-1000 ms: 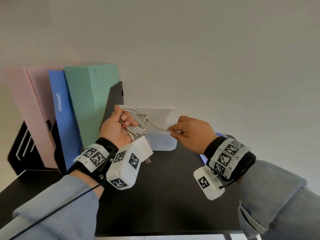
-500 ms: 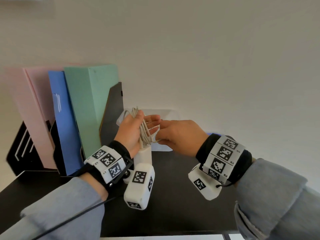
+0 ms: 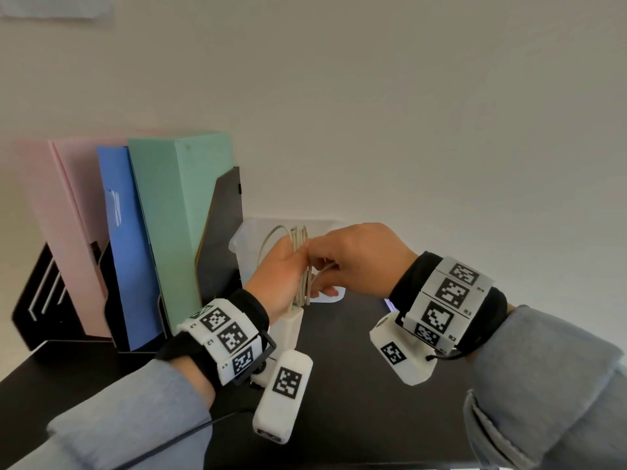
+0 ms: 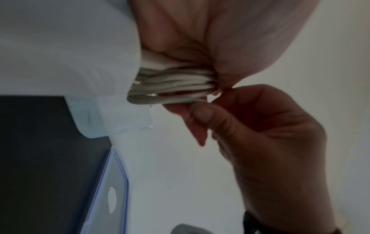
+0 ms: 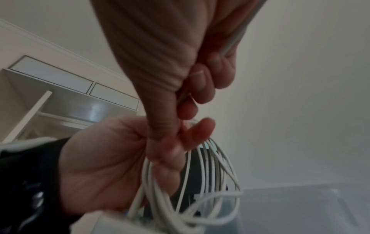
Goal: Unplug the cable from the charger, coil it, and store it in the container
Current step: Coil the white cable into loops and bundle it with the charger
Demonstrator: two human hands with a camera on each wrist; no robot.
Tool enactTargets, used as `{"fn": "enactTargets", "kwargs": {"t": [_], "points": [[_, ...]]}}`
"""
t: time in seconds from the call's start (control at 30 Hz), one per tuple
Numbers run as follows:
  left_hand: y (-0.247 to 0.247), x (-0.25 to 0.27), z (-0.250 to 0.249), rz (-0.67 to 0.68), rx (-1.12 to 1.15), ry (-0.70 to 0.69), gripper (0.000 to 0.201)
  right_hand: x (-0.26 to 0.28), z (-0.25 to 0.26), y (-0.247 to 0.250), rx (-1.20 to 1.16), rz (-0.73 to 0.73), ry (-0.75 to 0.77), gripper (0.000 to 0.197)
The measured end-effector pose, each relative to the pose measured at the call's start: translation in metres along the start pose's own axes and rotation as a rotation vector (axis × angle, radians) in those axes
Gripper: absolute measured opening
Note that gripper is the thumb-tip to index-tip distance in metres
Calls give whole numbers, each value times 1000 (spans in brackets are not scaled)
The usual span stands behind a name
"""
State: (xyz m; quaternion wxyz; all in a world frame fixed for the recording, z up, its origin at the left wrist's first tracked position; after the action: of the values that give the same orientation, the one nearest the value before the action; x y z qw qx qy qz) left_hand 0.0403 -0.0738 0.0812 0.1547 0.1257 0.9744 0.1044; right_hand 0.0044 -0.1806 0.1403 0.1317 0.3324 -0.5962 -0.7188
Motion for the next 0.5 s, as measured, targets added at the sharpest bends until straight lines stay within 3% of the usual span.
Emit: {"fn": "enactTargets", "kwargs": {"t": [0.13,0.3,0.4,0.5], "points": [[-8,8,-7,99,27,-14,30,0,-8,14,3,-67,-51,26],[-8,14,-10,198,170,80,39,1,-22,16,-270,-178,-44,48],[-9,15,-10,256,173,80,42,1,-28,10,-342,-122,-73,67],[-9,17,-11,298,158,79,32,1,-34,3,-338,-24,-134,62]]}}
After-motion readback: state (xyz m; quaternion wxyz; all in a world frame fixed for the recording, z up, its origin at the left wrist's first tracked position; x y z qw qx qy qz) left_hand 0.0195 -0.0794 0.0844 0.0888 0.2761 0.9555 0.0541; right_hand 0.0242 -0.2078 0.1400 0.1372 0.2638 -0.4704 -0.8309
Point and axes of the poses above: each hand's wrist, its own x-axis away from the middle knuckle, its own y-axis out of the back of the hand, z = x × y, the point moved 4 cm from there along -x, towards the middle knuckle, and after that the axes turned 9 degrees about -x, right-handed, at the moved point
